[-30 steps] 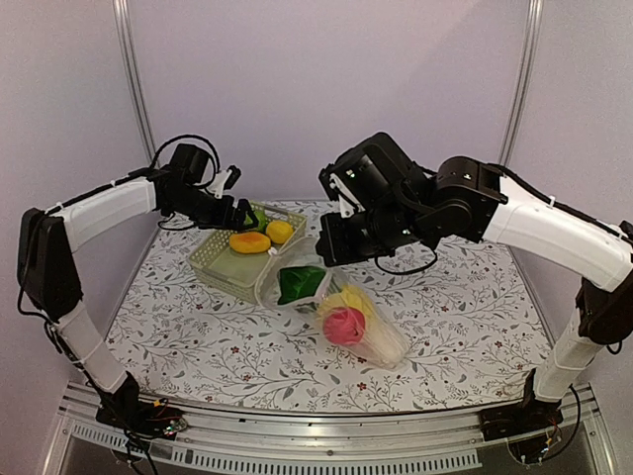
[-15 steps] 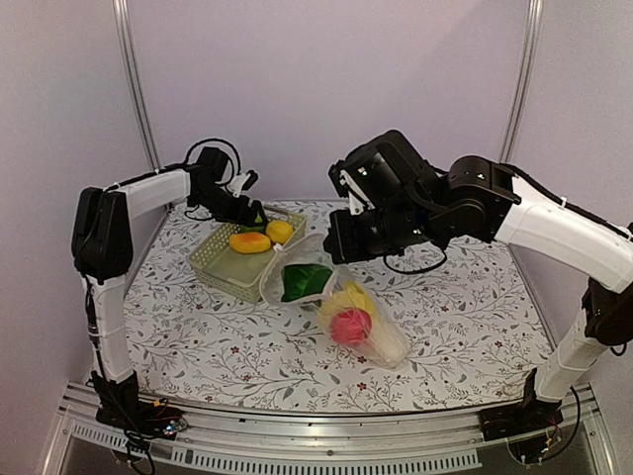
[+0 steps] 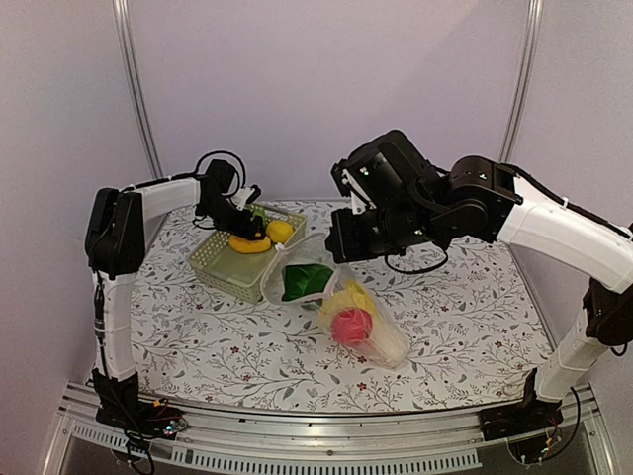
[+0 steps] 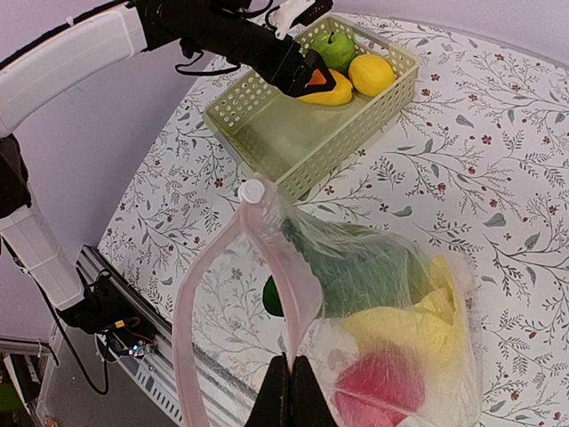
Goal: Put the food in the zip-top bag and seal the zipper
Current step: Adjust the fake fruit in the bin.
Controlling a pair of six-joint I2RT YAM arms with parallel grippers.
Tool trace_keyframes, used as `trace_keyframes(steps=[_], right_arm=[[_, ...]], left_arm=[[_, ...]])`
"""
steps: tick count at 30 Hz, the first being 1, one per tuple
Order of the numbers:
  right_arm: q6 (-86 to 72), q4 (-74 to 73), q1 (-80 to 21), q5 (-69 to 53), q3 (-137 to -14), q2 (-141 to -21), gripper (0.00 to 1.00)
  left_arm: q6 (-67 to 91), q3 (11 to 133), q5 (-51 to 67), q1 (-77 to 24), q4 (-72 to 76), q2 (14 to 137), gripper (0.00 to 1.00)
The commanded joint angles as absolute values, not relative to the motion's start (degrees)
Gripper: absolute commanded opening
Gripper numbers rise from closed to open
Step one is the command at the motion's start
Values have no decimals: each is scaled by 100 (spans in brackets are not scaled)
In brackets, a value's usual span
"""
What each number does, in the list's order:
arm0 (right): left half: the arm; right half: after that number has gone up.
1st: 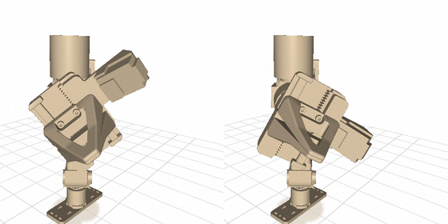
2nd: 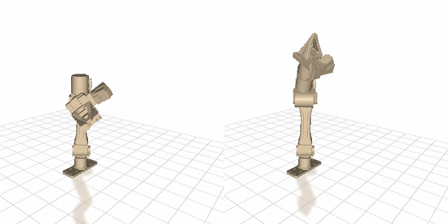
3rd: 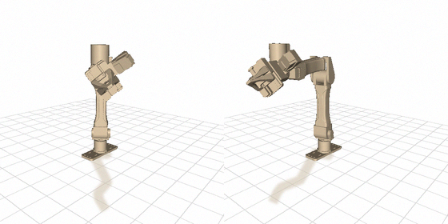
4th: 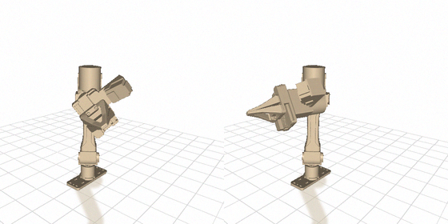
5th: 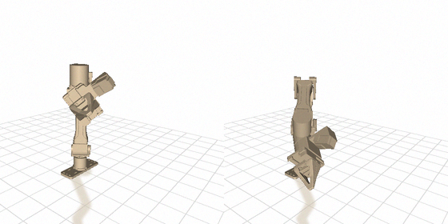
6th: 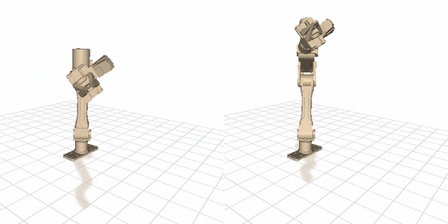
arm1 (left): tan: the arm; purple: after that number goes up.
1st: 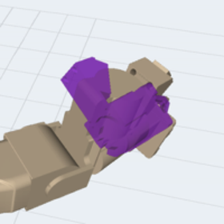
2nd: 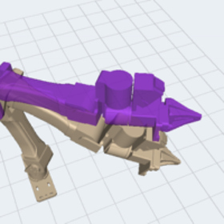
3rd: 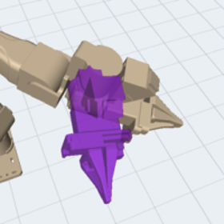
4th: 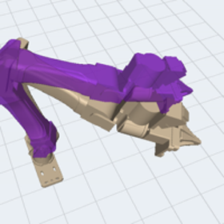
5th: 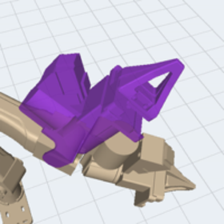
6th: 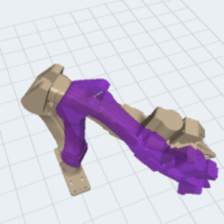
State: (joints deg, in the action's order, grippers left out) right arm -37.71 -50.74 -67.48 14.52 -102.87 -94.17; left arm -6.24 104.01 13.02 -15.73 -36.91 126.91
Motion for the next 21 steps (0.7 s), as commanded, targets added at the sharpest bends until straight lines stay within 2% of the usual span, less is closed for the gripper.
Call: trace_keyframes(steps=[1, 12, 17, 21], right_arm=[[-3840, -5080, -6754, 1607, -10201, -9164, 0], [-3906, -4962, -6758, 1569, -9992, -9020, 0], [-3935, -4828, -6764, 1495, -9804, -8909, 0], [-3955, -4768, -6758, 1485, -9696, -8821, 0]], left_arm=[[-840, 10408, 1288, -1602, -3685, 12849, 94], [-840, 9595, 1506, -1776, -3746, 12230, 94], [-749, 9182, 1058, -2116, -3812, 11863, 94], [-290, 9338, 346, -2156, -3862, 11748, 94]])
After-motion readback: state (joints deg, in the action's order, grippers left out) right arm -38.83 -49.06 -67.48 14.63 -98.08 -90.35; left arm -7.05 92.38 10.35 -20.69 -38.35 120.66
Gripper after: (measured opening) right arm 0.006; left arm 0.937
